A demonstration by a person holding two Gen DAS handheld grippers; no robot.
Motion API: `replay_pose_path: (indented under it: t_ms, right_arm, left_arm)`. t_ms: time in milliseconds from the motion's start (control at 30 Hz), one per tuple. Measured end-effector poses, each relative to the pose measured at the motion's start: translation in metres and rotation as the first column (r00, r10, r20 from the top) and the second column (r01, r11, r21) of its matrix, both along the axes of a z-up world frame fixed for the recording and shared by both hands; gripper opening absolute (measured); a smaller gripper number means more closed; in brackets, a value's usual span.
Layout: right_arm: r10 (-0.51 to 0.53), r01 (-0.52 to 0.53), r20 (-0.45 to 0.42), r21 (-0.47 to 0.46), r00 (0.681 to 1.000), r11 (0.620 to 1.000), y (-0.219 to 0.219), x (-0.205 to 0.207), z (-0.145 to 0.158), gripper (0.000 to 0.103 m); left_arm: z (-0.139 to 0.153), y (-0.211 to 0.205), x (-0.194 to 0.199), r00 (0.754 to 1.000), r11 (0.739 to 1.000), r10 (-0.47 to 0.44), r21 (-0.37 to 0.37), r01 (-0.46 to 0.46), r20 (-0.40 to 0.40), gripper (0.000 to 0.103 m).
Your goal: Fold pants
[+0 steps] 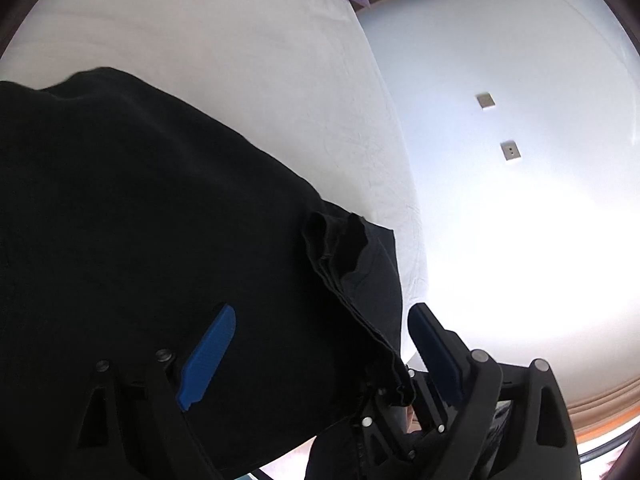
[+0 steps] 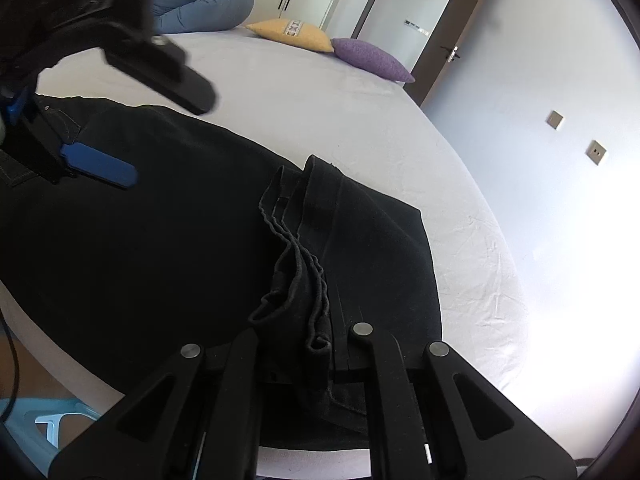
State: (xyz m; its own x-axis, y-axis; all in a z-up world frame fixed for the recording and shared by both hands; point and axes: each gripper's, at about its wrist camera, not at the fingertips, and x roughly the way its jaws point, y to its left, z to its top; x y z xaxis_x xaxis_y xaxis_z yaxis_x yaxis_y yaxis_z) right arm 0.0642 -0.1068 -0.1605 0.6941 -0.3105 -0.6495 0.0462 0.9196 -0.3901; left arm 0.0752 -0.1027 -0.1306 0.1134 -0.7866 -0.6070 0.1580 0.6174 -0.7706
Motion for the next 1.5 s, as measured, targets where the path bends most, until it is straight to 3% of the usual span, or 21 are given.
replay_pose_path:
  t_ms: [133, 333, 367, 400, 467, 567, 633, 667, 700, 1000, 1367, 1500]
  right_arm:
    - [0.006, -0.005, 0.02, -0.026, 1.0, 1.0, 0.009, -0.004, 0.002, 0.007]
    - [0.023, -0.022, 0.027, -0.037, 0.999, 0.999, 0.012, -0.009, 0.003, 0.007]
    - [0.026, -0.025, 0.029, -0.037, 0.999, 0.999, 0.013, -0.01, 0.003, 0.007]
    - [0.028, -0.027, 0.032, -0.038, 0.999, 0.999, 0.014, -0.012, 0.004, 0.007]
    - [0.028, -0.027, 0.036, -0.031, 0.999, 0.999, 0.011, -0.02, 0.007, 0.007]
    - [0.04, -0.038, 0.039, -0.046, 0.998, 0.998, 0.016, -0.037, 0.006, 0.007]
    - [0.045, -0.043, 0.042, -0.047, 0.998, 0.998, 0.016, -0.042, 0.006, 0.007]
    - [0.048, -0.046, 0.042, -0.045, 0.998, 0.998, 0.016, -0.042, 0.007, 0.007]
    - [0.052, -0.05, 0.045, -0.045, 0.998, 0.998, 0.017, -0.044, 0.007, 0.007]
    - [0.125, -0.121, 0.056, -0.065, 0.991, 0.991, 0.023, -0.057, 0.003, 0.007]
    - [0.203, -0.199, 0.055, -0.078, 0.978, 0.977, 0.037, -0.08, 0.0, 0.007]
    - [0.238, -0.234, 0.043, -0.068, 0.97, 0.97, 0.046, -0.086, -0.004, 0.007]
  left_arm:
    - [-0.004, -0.036, 0.004, 0.998, 0.997, -0.062, 0.034, 0.063, -0.018, 0.091]
    - [-0.012, -0.067, 0.011, 0.991, 0.992, -0.123, 0.027, 0.125, -0.057, 0.089]
    - [-0.013, -0.07, 0.013, 0.99, 0.991, -0.126, 0.03, 0.128, -0.062, 0.084]
    - [-0.014, -0.074, 0.015, 0.989, 0.991, -0.13, 0.025, 0.132, -0.069, 0.068]
    - [-0.015, -0.078, 0.022, 0.986, 0.988, -0.148, 0.04, 0.151, -0.08, 0.051]
    - [-0.012, -0.082, 0.032, 0.984, 0.985, -0.163, 0.042, 0.167, -0.076, 0.042]
    - [-0.01, -0.08, 0.034, 0.983, 0.984, -0.17, 0.05, 0.173, -0.066, 0.027]
    - [-0.009, -0.079, 0.035, 0.983, 0.982, -0.175, 0.059, 0.179, -0.057, 0.011]
    - [-0.008, -0.077, 0.034, 0.983, 0.981, -0.18, 0.067, 0.182, -0.046, 0.005]
    - [0.021, -0.072, 0.014, 0.961, 0.944, -0.241, 0.262, 0.199, 0.137, 0.006]
    - [0.04, -0.068, 0.015, 0.937, 0.917, -0.282, 0.347, 0.2, 0.207, 0.006]
    - [0.04, -0.048, 0.016, 0.934, 0.91, -0.287, 0.366, 0.196, 0.213, 0.006]
